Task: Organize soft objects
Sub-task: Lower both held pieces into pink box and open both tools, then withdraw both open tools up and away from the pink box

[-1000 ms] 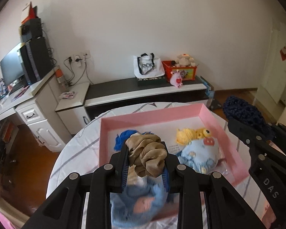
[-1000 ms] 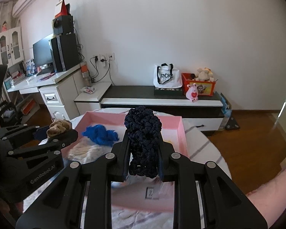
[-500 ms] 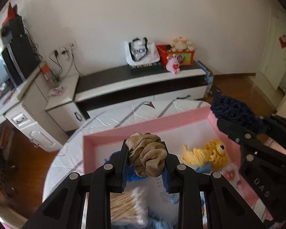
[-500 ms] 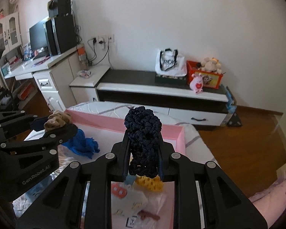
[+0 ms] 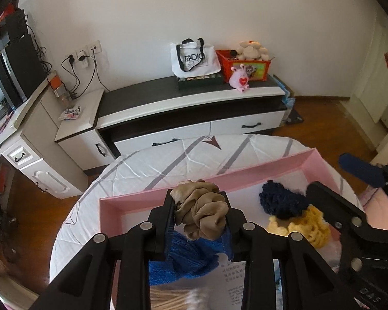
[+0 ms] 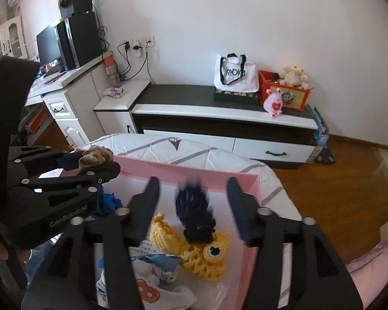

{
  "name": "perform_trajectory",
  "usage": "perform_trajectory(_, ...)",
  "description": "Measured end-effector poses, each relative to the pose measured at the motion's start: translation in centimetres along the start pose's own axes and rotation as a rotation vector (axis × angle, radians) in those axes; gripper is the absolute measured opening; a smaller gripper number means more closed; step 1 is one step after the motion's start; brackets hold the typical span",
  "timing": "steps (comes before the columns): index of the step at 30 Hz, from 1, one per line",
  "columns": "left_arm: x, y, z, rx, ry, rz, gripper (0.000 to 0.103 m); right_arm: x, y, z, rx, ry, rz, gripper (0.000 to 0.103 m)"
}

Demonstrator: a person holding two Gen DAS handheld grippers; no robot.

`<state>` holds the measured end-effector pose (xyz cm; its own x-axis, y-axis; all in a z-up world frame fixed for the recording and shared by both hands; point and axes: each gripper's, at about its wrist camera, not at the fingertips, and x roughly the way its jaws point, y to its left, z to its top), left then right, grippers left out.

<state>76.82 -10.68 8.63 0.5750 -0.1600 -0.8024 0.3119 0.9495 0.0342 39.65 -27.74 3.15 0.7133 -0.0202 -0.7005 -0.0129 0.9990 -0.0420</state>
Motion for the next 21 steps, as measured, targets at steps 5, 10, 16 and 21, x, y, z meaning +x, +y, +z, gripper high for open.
perform_trajectory(5,0.3,-0.7,-1.5,-0.005,0.004,-0.006,0.054,0.0,-0.2,0.0,0.007,0.003,-0.009,0.073)
perform_trajectory(10,-1.9,-0.4,-3.7,-0.001,-0.026,0.025,0.072,0.1,-0.8,-0.2,0.028,0.016,-0.026,0.085)
perform_trajectory(16,-3.1,-1.2,-5.2,0.008,-0.031,0.028,0.082,0.3,-1.2,-0.2,0.04,0.025,-0.052,0.092)
perform_trajectory(21,-3.7,-1.5,-5.9,0.011,-0.028,0.041,0.087,0.2,-1.6,-0.1,0.061,0.027,-0.066,0.103)
